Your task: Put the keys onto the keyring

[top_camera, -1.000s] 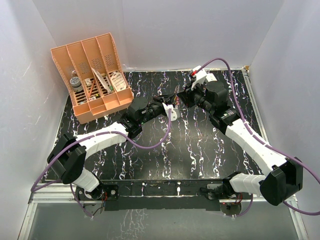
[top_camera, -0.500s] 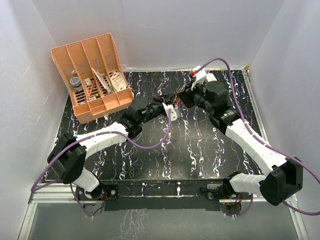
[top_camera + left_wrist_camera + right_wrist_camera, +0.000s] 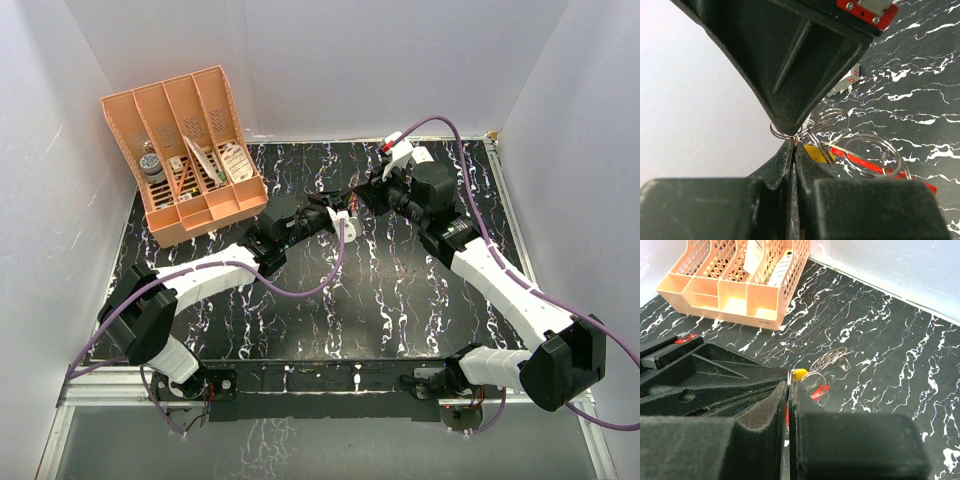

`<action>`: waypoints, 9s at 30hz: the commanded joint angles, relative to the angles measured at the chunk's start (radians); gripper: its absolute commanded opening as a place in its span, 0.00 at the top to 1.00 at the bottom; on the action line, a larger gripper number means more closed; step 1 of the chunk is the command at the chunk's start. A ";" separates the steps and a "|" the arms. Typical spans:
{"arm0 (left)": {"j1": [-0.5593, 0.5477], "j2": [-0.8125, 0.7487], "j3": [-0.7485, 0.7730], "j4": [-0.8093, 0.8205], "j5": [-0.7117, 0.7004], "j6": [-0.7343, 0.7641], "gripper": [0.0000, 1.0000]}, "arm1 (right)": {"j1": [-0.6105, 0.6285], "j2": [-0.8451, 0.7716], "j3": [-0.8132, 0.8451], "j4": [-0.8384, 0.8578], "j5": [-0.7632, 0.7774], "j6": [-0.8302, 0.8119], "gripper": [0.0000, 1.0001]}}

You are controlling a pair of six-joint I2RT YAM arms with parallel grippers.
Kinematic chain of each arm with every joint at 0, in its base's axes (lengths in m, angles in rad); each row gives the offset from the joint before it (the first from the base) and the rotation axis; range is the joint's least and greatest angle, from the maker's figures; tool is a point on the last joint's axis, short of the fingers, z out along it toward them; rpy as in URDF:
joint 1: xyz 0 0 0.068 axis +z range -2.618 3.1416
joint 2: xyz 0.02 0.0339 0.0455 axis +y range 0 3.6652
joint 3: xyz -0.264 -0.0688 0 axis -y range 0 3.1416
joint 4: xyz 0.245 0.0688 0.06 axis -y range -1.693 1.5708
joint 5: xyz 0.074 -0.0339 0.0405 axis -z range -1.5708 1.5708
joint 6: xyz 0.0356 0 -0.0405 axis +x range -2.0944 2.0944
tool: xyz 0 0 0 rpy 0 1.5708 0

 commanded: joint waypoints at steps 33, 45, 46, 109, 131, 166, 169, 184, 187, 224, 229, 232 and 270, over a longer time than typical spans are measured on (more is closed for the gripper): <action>0.003 -0.072 -0.009 0.033 0.014 0.014 1.00 | 0.006 -0.037 -0.005 0.099 0.036 0.014 1.00; 0.003 -0.070 -0.009 0.030 0.022 0.017 1.00 | 0.004 -0.050 -0.020 0.121 0.031 0.015 1.00; 0.003 -0.069 -0.009 0.028 0.026 0.017 1.00 | 0.005 -0.050 -0.021 0.123 0.032 0.014 1.00; 0.003 -0.030 0.024 0.035 0.029 0.040 1.00 | 0.006 -0.074 -0.040 0.101 -0.008 0.014 1.00; 0.003 -0.041 0.013 0.035 0.044 0.035 1.00 | 0.006 -0.055 -0.048 0.114 -0.011 0.017 1.00; 0.003 -0.064 -0.028 0.053 0.036 0.011 1.00 | 0.005 -0.044 -0.032 0.126 0.004 0.018 1.00; 0.003 -0.068 -0.028 0.058 0.037 0.011 1.00 | 0.006 -0.040 -0.029 0.124 0.003 0.017 1.00; 0.003 -0.066 -0.004 0.046 0.029 0.034 1.00 | 0.006 -0.034 -0.039 0.133 0.001 0.018 1.00; 0.003 -0.069 -0.001 0.048 0.026 0.037 1.00 | 0.006 -0.035 -0.045 0.138 0.001 0.019 1.00; 0.013 -0.055 0.044 0.030 0.046 0.042 1.00 | 0.006 -0.038 -0.026 0.069 -0.019 0.015 1.00; 0.019 -0.052 0.052 0.026 0.051 0.051 1.00 | 0.004 -0.027 0.000 -0.002 -0.041 0.009 1.00; 0.021 -0.051 0.056 0.018 0.062 0.055 1.00 | 0.004 -0.020 0.014 -0.035 -0.049 -0.001 1.00; 0.026 -0.067 0.024 0.046 0.080 0.035 1.00 | 0.003 -0.082 0.052 -0.133 0.083 0.016 0.67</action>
